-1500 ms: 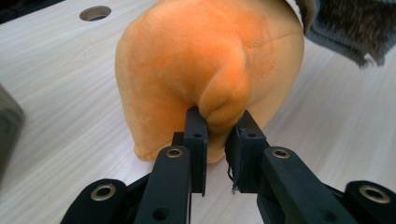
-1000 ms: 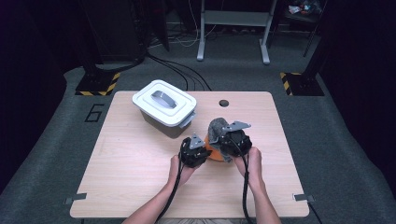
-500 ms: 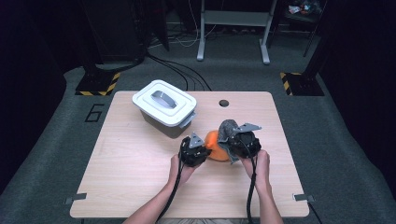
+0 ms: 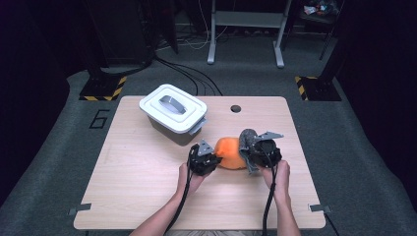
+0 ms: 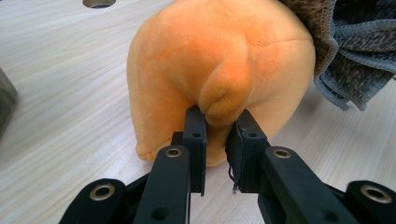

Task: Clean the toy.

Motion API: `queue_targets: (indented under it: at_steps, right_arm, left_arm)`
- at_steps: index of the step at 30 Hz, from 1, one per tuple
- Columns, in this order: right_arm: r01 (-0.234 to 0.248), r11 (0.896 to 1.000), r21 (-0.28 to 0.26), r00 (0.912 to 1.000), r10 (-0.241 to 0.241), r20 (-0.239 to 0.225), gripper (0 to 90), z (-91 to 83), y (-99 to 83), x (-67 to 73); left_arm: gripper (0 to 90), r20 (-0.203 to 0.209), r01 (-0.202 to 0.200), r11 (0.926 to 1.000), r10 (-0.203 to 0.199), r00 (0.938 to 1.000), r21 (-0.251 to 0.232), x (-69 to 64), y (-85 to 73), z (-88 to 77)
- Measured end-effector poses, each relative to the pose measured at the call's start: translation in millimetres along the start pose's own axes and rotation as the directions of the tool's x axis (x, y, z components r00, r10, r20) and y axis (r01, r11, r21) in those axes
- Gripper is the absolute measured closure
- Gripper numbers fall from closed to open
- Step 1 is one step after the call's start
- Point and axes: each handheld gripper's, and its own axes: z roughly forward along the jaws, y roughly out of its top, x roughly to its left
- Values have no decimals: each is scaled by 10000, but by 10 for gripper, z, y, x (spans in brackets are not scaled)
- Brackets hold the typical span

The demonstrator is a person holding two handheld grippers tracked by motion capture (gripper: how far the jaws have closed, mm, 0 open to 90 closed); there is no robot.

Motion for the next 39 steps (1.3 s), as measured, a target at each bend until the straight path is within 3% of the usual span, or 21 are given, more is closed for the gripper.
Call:
queue_targets:
  at_steps: [5,10,17,23,29,33,39]
  right_arm:
    - [-288,9993,220,9996,288,-16,668,70,-56,-99]
    - [-638,9964,559,9975,619,346,669,199,-135,-200]
    - [-971,9871,1275,9950,934,349,668,435,-263,-303]
    - [-1274,9762,1754,9918,1246,273,667,590,-301,-303]
    - [-1066,9875,1161,9938,1020,453,669,372,-233,-334]
    - [-736,9959,533,9959,705,569,670,84,-103,-238]
    - [-70,9989,-456,10000,69,-20,670,-211,109,-28]
  left_arm:
    - [784,-42,36,10000,-36,10000,-25,9,-8,8]
    - [782,-37,58,10000,-58,10000,-1,15,-20,11]
    - [779,-93,54,10000,-54,9999,-30,24,-35,14]
    - [777,-63,77,10000,-78,9999,-46,26,-39,7]
    - [773,-56,96,9999,-97,9999,-118,22,-46,-7]
    - [773,-119,33,9999,-34,9999,-109,17,-50,-13]
    - [771,-147,-14,9999,12,9999,-131,4,-36,-15]
